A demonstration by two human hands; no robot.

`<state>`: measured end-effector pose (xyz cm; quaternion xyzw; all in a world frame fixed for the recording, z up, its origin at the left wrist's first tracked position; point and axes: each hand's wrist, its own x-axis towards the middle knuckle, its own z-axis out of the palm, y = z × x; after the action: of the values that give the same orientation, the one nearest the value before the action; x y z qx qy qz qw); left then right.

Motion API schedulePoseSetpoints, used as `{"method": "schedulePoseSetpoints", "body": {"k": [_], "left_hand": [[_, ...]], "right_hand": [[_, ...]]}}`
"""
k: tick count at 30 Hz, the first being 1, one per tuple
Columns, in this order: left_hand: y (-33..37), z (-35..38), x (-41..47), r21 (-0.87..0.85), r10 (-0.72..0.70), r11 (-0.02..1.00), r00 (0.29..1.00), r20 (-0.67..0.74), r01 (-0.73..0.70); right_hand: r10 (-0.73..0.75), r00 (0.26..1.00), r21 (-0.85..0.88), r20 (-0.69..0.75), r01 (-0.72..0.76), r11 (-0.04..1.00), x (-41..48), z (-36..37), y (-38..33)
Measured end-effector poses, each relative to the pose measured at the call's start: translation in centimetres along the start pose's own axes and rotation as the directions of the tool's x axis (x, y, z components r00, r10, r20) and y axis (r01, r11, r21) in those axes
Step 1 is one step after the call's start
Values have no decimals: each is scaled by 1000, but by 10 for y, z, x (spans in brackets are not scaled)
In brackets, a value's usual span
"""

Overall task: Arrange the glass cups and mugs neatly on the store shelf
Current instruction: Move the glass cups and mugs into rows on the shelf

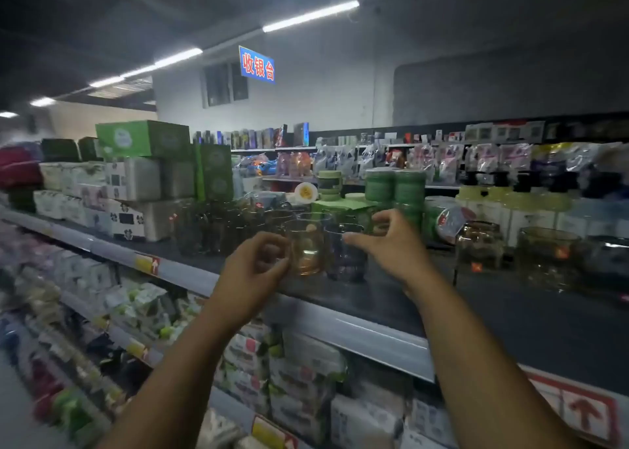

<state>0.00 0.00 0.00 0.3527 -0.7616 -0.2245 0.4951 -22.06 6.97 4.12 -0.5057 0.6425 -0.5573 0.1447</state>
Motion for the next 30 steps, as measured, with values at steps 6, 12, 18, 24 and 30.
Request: {"method": "schedulePoseSetpoints", "body": {"k": [6,12,18,24,30], "left_hand": [[-11,32,27,317,-6,948,997,83,-21],[-20,40,42,468,-10,882,993,115,-46],[-30,42,50,478,30,877,998,53,-52],[-39,28,50,233,81,968,996,48,-90],[-35,22,53,-76,22,997,984,175,-8]], "right_hand": [[77,996,-204,46,-66,977,14,35,12],[65,997,-238,-35,-71,969,9,31,21],[167,986,-422,-29,-164,892,-9,20,14],[205,978,-196,-29,-207,958,-35,-20,9],[144,982,-106,-118,-157,982,-8,-21,30]]}}
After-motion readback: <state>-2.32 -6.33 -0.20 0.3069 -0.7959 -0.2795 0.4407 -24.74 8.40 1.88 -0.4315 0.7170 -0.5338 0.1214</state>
